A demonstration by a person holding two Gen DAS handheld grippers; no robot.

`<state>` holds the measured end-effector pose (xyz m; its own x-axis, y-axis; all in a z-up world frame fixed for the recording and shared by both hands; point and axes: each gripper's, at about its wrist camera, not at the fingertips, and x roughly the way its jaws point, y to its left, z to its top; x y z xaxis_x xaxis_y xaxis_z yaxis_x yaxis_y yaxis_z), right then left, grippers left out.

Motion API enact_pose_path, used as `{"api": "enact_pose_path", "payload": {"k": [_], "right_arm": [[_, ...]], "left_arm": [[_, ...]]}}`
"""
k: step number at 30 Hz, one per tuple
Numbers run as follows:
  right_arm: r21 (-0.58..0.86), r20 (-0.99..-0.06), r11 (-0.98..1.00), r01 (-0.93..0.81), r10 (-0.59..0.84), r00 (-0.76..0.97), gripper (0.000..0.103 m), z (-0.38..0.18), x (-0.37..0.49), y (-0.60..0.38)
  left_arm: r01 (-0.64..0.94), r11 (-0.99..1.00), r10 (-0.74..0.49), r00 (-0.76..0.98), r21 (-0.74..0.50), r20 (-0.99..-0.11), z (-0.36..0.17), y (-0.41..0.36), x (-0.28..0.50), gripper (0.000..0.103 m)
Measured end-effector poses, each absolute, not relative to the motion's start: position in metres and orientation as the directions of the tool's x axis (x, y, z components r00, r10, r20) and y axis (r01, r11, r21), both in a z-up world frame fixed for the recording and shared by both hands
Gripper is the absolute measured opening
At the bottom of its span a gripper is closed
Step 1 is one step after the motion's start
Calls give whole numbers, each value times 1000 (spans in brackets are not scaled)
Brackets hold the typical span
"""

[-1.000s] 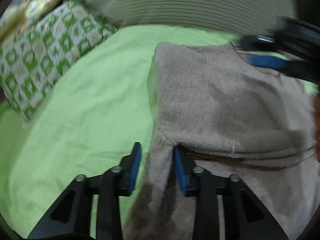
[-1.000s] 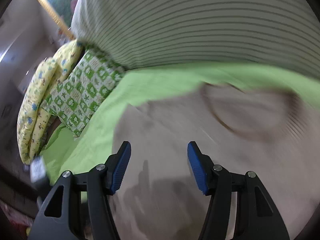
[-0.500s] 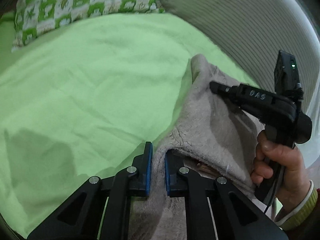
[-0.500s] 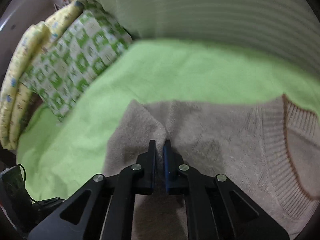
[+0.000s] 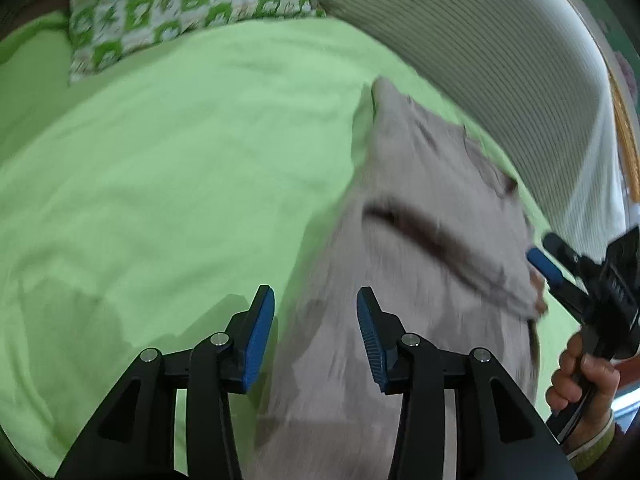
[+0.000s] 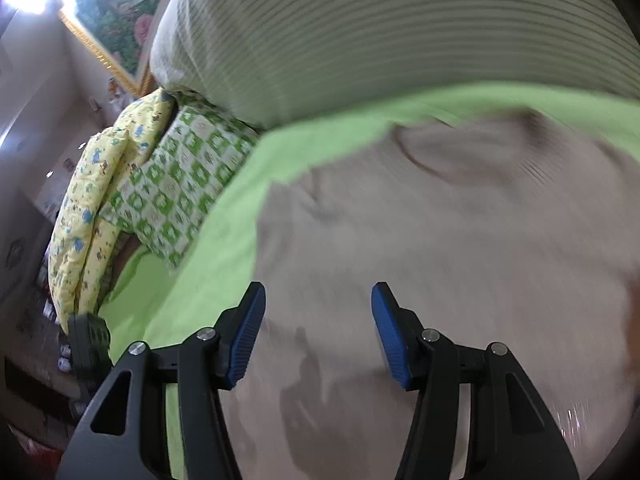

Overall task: Fold small clothes
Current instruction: 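Fold the side edge over toward the sweater's middle with both tools, release, then grasp the brown ribbed hem with both tools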

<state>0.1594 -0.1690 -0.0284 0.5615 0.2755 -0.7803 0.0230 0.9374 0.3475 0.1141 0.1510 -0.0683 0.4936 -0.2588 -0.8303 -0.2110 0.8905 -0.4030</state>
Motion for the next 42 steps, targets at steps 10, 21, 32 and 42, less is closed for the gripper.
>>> {"api": "enact_pose_path", "payload": {"k": [10, 21, 32, 42], "right_arm": [[252, -841, 930, 269, 72, 536, 56, -13, -20, -209], [202, -864, 834, 513, -95, 495, 56, -11, -164, -234], [210, -889, 803, 557, -81, 451, 56, -34, -225, -214], [248, -897, 800, 547, -23, 441, 56, -56, -223, -211]], "left_arm": [[-182, 892, -325, 379, -414, -866, -81, 150, 2, 56], [-75, 883, -430, 263, -463, -863, -102, 120, -69, 65], [-63, 850, -495, 239, -522, -835, -106, 106, -85, 68], [-113, 809, -548, 210, -577, -810, -115, 94, -78, 61]]}}
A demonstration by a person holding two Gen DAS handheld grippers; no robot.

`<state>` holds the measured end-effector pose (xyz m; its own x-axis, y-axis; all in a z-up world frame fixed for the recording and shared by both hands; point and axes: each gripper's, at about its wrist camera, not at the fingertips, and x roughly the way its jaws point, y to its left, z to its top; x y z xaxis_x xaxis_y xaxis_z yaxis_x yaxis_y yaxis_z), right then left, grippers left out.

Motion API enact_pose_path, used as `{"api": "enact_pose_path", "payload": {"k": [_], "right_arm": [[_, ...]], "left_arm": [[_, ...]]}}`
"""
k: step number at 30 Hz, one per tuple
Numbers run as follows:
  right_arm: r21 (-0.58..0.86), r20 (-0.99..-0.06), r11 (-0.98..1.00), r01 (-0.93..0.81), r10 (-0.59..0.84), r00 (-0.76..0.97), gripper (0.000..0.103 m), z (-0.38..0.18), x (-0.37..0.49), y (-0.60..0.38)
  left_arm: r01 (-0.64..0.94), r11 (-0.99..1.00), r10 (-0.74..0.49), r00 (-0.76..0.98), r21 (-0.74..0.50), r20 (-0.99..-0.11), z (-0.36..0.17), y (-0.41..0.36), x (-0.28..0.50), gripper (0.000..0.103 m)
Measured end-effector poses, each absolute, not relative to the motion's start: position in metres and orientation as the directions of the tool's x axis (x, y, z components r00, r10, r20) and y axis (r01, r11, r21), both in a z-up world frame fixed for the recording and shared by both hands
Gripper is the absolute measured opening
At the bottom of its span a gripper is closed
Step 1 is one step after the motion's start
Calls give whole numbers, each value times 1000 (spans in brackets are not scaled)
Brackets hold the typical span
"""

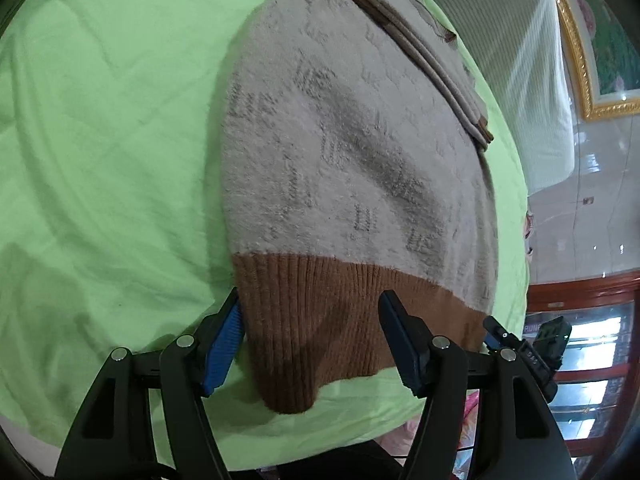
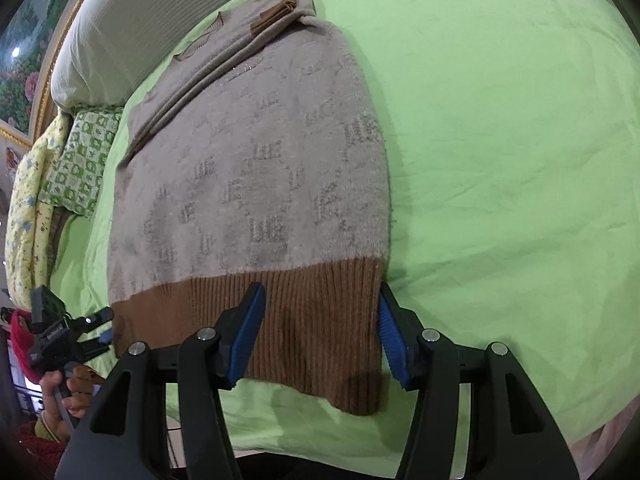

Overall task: Fold small clothes
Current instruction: 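Grasp the brown ribbed hem with both tools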

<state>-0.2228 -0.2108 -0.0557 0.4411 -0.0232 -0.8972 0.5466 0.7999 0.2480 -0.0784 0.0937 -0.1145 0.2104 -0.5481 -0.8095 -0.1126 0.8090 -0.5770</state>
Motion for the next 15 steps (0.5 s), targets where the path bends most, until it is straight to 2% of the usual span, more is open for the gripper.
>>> {"api": "enact_pose_path", "payload": {"k": [1, 2, 3, 4, 5, 11, 15], "right_arm": [[259, -894, 796, 547, -16, 447, 55, -56, -223, -212], [268, -890, 794, 545, -12, 455, 49, -58, -224, -213], [266, -889, 794, 547, -18, 458, 35, -59, -224, -214], [257, -891, 794, 551, -26, 453, 13, -60, -225, -214], [260, -896, 790, 556, -18, 444, 10, -63, -226, -216], [369, -849, 748, 552, 30, 528, 8, -52, -251, -226], [386, -842, 744, 545, 42, 538, 7, -40, -271, -232]], "left_arm": [[-103, 819, -538, 210, -565, -817, -115, 92, -77, 58], [-86, 835, -517, 210, -543, -829, -114, 88, -76, 46], [-74, 849, -500, 210, -524, -840, -114, 87, -76, 23], [-52, 866, -478, 200, -497, -855, -115, 85, -75, 14], [-49, 864, -483, 201, -502, -852, -116, 87, -75, 12], [24, 837, -534, 254, -547, -806, -93, 95, -100, 9], [34, 823, -554, 268, -567, -788, -83, 94, -114, 8]]}}
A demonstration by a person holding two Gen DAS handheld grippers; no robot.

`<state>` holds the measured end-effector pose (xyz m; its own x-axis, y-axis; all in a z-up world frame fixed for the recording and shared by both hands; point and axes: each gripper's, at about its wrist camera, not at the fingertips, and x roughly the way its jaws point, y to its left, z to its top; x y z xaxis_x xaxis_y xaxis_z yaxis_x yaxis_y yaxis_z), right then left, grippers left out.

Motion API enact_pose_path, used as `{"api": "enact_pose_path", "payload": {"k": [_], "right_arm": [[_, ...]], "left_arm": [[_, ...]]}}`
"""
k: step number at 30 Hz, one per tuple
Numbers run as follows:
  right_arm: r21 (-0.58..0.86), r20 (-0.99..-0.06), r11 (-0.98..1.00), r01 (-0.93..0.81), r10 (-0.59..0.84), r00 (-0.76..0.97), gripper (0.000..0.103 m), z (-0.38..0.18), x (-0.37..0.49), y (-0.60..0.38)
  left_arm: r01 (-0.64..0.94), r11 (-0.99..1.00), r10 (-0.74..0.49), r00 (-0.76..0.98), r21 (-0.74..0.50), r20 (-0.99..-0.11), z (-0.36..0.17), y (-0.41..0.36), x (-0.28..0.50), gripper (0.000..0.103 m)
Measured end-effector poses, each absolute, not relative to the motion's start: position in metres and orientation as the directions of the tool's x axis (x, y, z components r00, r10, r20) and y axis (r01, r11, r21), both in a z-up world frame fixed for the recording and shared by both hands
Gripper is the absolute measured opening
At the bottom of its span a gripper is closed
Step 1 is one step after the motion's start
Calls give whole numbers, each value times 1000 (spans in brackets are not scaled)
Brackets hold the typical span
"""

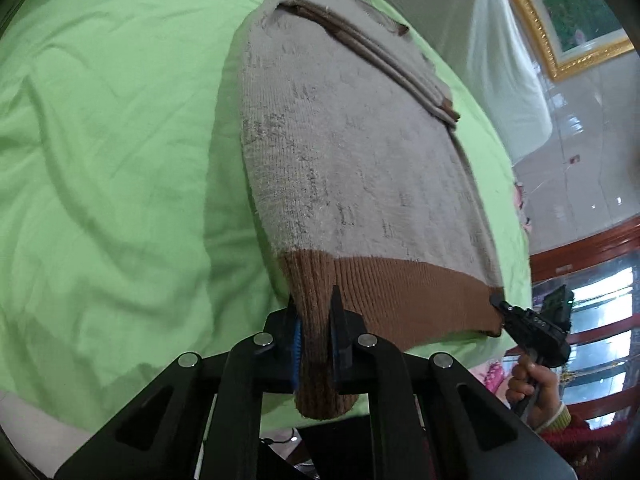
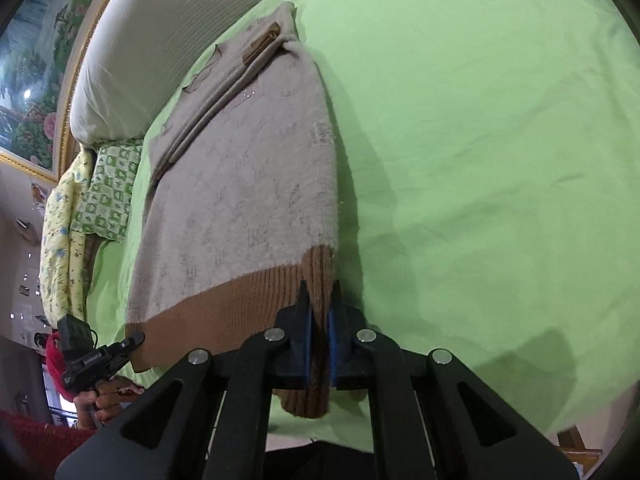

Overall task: Fold small clothes
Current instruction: 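Grasp the brown ribbed hem with both tools, then lift the hem with both tools and fold it toward the collar, release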

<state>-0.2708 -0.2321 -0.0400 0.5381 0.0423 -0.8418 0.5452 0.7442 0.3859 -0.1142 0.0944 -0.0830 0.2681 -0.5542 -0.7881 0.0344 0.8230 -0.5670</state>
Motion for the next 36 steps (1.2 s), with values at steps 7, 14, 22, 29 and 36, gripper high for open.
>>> {"api": "enact_pose_path", "payload": {"k": [7, 14, 22, 29, 36], "right_arm": [[445, -803, 750, 490, 92, 588, 7, -26, -255, -233], [527, -681, 769, 361, 129, 721, 7, 22, -198, -237], [530, -597, 806, 262, 135, 791, 7, 60, -96, -263], [526, -578, 813, 250, 126, 806, 7, 65, -4, -297], [517, -596, 808, 282, 103, 796, 7, 52, 72, -333]], "left_arm": [[42, 795, -584, 325, -605, -744, -62, 95, -93, 9], [95, 770, -602, 436, -631, -669, -11, 89, -32, 9], [103, 778, -556, 571, -620, -604, 32, 97, 71, 9], [59, 799, -510, 594, -598, -623, 27, 85, 168, 9], [14, 808, -484, 584, -588, -651, 1, 76, 261, 9]]}}
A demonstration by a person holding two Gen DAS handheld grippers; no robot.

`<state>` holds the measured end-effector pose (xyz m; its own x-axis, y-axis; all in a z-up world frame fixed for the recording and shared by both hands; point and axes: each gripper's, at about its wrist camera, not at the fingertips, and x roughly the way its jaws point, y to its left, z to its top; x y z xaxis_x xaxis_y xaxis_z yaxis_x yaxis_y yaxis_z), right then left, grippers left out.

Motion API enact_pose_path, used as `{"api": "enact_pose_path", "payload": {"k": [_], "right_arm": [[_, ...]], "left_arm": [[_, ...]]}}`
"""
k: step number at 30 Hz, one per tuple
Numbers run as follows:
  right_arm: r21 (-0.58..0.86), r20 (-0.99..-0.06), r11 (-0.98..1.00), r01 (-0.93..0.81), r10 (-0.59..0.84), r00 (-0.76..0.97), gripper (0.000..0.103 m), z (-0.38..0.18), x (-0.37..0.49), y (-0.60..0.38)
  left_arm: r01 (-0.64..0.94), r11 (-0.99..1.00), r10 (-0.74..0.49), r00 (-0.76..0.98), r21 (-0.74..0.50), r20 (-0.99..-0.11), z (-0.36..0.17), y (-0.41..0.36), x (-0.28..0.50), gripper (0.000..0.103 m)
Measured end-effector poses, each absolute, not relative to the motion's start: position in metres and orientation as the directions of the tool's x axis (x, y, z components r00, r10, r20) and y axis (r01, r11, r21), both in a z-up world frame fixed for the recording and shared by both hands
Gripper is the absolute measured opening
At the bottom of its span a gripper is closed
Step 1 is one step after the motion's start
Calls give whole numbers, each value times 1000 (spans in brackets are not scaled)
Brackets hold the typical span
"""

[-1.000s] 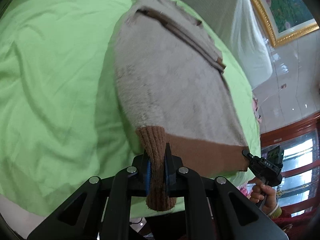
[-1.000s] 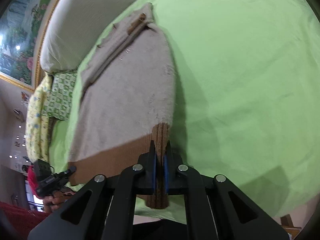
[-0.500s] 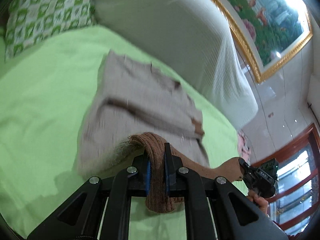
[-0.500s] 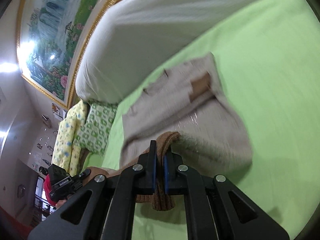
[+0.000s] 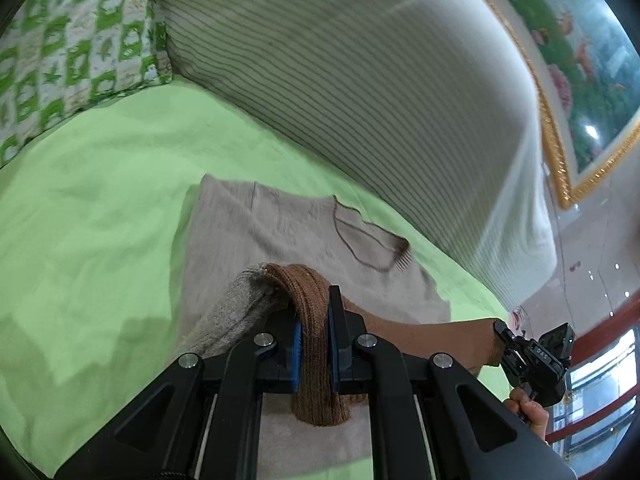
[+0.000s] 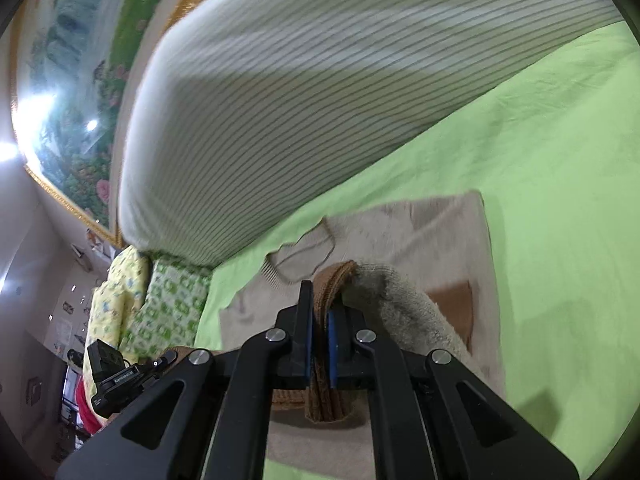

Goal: Fold small clothes

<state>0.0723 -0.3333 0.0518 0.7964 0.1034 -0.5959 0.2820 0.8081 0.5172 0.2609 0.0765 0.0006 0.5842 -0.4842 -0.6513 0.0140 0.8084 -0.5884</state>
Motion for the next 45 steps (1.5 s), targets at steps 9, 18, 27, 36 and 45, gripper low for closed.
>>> {"api": "enact_pose_path", "payload": {"k": [9, 18, 27, 36, 45], "right_arm": [[491, -649, 794, 358, 59, 759, 7, 19, 140, -384], [466, -700, 778, 421, 34, 713, 7, -15, 175, -408], [488, -711, 747, 451, 41, 702, 30, -8, 177, -409], [482, -626, 763, 430, -44, 779, 67, 42, 140, -398], [334, -686, 873, 355, -33, 726, 67, 34, 107, -335]], "left_arm": [[-32, 825, -457, 550, -564, -699, -48, 60, 346, 9], [-75, 845, -415, 534, -530, -737, -86, 54, 386, 15], [-81, 834, -412, 567, -546, -714, -60, 56, 374, 53], [-75, 844, -385, 603, -530, -699, -30, 69, 340, 57], [104, 904, -406, 513, -415, -756, -39, 3, 273, 62]]}}
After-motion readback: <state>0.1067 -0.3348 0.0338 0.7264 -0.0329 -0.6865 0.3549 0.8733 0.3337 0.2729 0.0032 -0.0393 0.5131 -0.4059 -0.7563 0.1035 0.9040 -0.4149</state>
